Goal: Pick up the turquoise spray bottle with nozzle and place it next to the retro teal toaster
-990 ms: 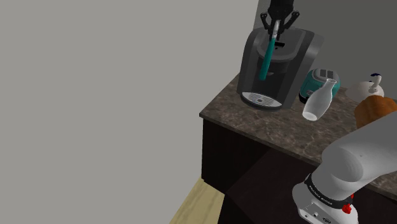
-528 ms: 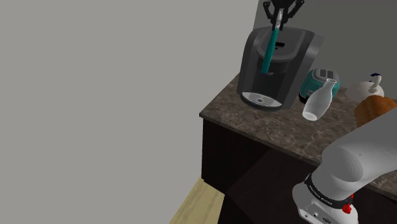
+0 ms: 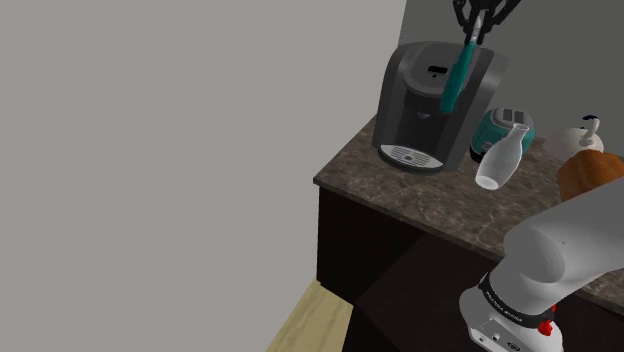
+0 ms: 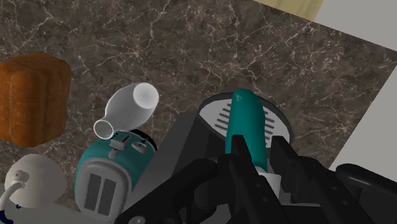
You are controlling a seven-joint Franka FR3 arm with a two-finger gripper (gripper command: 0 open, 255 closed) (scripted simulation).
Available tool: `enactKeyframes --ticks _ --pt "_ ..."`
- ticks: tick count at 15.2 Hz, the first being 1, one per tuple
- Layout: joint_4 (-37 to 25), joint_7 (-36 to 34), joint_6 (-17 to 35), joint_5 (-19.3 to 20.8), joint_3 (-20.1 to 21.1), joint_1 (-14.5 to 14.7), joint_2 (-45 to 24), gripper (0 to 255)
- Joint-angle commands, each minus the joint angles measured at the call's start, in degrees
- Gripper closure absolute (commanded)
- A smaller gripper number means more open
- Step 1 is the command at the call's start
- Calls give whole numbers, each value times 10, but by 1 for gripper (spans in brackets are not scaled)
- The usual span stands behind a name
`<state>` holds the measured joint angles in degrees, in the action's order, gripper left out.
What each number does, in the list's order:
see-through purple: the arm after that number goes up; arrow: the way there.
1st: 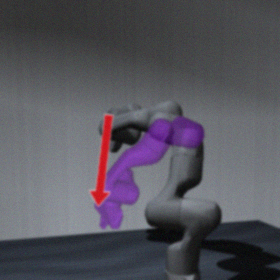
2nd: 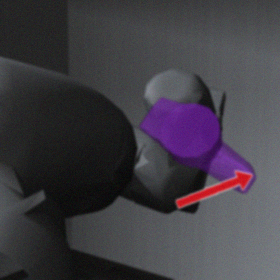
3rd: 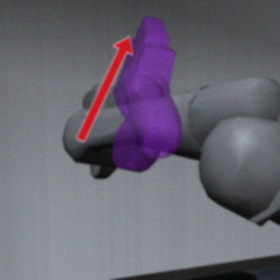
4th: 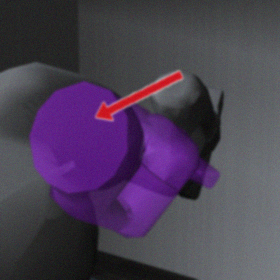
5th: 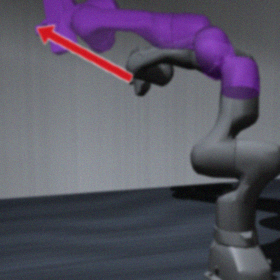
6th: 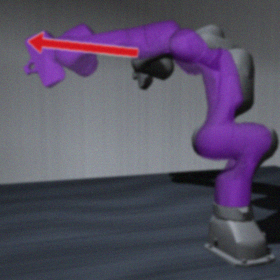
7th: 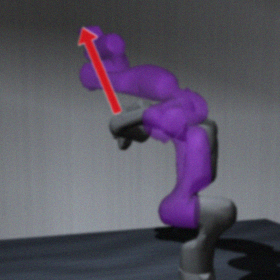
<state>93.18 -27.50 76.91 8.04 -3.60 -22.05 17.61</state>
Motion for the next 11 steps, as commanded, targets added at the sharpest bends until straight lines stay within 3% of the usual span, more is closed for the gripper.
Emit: enactKeyframes --ticks 1,11 --pt "9 28 7 5 -18 -9 5 255" --pt "4 175 25 30 -120 -53 5 255"
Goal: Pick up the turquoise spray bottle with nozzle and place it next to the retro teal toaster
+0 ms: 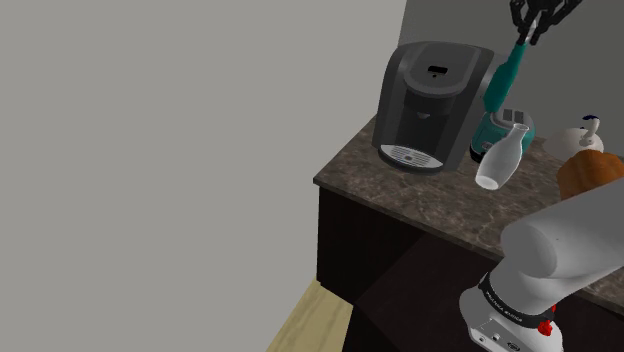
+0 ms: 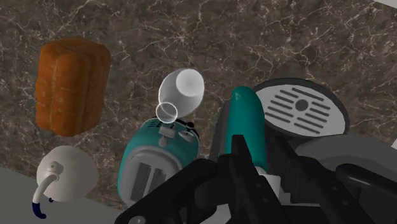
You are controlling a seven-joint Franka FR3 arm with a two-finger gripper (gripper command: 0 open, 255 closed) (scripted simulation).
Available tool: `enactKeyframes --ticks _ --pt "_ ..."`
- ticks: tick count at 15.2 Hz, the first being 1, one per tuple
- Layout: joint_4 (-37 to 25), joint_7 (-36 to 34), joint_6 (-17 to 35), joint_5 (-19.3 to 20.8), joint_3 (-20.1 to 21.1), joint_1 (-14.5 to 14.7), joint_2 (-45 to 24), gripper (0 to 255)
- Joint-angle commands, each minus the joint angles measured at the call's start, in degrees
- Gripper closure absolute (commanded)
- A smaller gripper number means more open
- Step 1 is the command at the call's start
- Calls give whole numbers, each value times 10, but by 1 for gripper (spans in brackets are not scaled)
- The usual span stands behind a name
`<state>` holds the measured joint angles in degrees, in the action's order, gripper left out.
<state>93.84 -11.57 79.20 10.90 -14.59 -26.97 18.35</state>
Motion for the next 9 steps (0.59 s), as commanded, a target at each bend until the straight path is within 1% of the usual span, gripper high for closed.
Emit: enactKeyframes --ticks 1,5,9 --pt "-7 31 4 3 -21 -9 -6 255" --pt "-31 93 12 4 -66 -26 -28 255" --pt "-67 159 18 -4 -113 -45 -63 255"
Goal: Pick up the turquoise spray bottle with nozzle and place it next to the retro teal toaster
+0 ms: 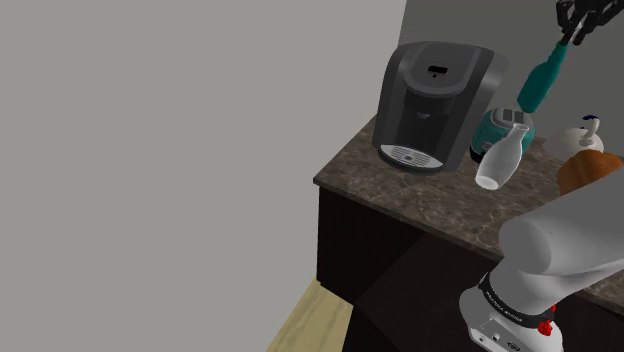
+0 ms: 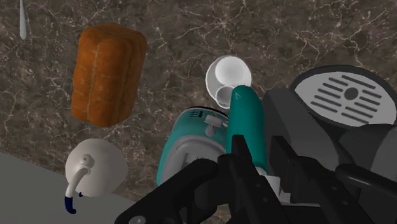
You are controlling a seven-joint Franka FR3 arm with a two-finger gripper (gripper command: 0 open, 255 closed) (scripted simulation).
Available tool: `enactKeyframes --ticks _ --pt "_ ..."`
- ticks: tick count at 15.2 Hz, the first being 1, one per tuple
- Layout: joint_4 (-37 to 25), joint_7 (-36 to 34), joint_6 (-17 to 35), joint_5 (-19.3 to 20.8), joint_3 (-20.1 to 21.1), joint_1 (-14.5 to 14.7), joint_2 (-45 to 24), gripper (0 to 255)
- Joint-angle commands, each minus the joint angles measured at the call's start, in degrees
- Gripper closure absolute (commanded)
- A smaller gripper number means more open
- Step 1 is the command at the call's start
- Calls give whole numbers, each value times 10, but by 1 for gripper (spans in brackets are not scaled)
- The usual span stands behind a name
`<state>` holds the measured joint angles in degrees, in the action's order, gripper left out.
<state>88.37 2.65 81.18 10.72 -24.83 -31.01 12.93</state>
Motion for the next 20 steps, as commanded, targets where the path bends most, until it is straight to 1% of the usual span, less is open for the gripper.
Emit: enactKeyframes --ticks 1,5,9,11,12,15,20 --pt "-24 34 0 -7 -23 -9 -20 255" --pt "-78 107 2 -34 -75 -34 -75 255" --pt "-151 186 -4 -85 -126 -72 -150 255" --pt "-199 227 -13 -121 -148 -103 -196 255" --pt "-226 247 -20 -141 -156 -122 -221 255" --pt "-320 299 -50 -206 -171 -193 -300 255" --pt "-220 285 13 -170 -168 -157 -255 255"
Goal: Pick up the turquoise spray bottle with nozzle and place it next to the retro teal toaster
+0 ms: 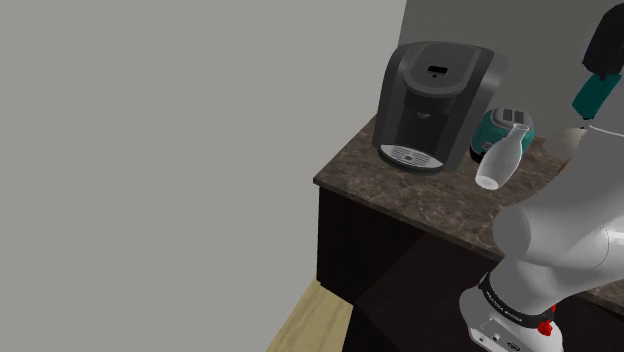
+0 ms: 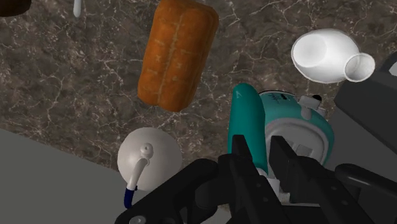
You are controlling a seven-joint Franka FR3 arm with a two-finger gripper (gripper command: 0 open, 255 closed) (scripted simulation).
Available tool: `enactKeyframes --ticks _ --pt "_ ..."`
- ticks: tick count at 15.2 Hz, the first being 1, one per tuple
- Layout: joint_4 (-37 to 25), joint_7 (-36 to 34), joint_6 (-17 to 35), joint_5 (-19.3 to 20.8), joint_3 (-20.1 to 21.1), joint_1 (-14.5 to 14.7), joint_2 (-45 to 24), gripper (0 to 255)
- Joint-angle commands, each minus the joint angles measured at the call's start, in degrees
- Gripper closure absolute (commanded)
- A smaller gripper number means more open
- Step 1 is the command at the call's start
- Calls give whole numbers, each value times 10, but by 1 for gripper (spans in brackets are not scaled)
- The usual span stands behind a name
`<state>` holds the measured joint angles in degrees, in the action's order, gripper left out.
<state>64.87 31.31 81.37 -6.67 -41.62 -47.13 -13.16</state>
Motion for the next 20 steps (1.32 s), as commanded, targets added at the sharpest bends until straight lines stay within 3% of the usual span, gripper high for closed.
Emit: enactKeyframes --ticks 1,9,20 --pt "32 -4 22 10 1 10 13 255" --pt "146 -23 102 43 6 37 57 255" --pt "265 -39 196 66 12 52 89 255"
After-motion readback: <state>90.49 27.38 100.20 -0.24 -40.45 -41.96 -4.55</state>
